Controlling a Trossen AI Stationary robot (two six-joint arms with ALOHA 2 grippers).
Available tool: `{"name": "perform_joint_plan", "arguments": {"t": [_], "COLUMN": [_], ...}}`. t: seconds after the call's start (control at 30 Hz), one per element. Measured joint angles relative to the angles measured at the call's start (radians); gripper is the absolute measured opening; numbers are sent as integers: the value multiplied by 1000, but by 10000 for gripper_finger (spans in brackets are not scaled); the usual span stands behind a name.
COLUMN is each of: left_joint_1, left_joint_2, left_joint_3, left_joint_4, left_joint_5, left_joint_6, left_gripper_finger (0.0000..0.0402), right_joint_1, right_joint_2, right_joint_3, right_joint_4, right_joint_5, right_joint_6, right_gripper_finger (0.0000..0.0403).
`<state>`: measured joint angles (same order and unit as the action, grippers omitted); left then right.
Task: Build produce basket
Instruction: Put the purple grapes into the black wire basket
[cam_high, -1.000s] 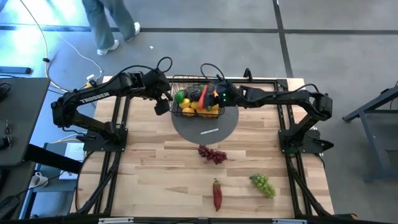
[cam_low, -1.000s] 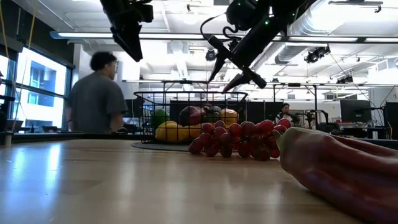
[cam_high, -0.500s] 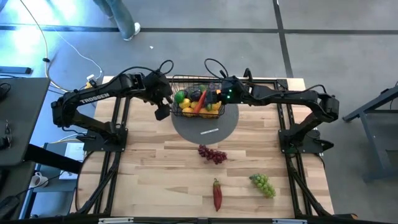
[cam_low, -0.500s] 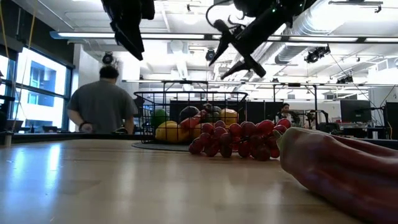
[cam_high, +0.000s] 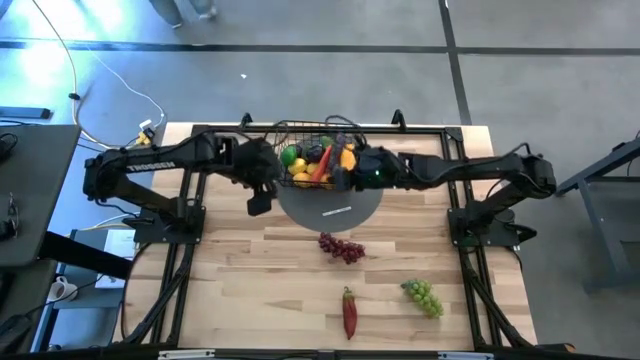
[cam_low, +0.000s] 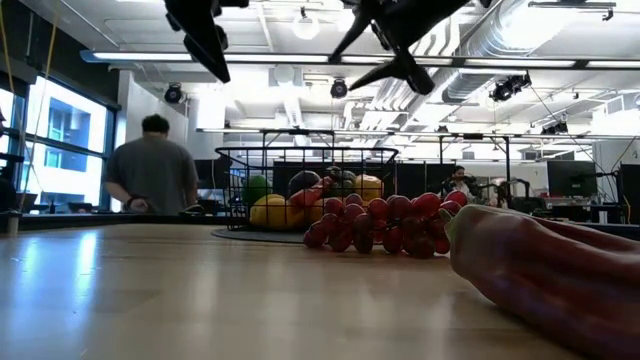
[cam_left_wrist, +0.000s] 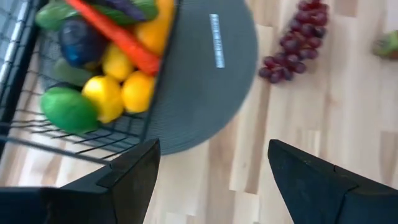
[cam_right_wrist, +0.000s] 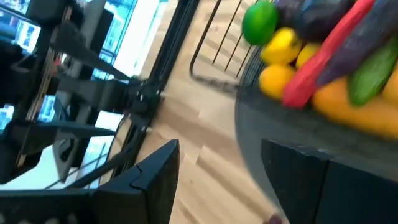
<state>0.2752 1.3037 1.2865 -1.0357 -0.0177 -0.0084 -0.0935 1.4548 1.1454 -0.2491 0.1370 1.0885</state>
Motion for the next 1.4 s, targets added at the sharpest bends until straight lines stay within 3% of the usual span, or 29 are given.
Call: {"name": "perform_joint_plan", "arguments": {"t": [0.37, 0.73, 1.4], "left_joint_1": [-144, -215, -258], "left_joint_2": [0, 48, 344], "left_joint_3": [0, -2, -1], "left_joint_4": [26, 253, 537], "left_joint_5": [26, 41, 39], "left_joint_6": [1, 48, 98], "left_gripper_finger": [289, 289, 289], "right_joint_1": [171, 308, 539], "right_joint_2": [0, 0, 0], "right_joint_3": [0, 0, 0], "right_joint_4": [-145, -350, -551], "right_joint_5": [40, 4, 18], "right_joint_6": [177, 302, 471], "right_gripper_finger": [206, 206, 206]}}
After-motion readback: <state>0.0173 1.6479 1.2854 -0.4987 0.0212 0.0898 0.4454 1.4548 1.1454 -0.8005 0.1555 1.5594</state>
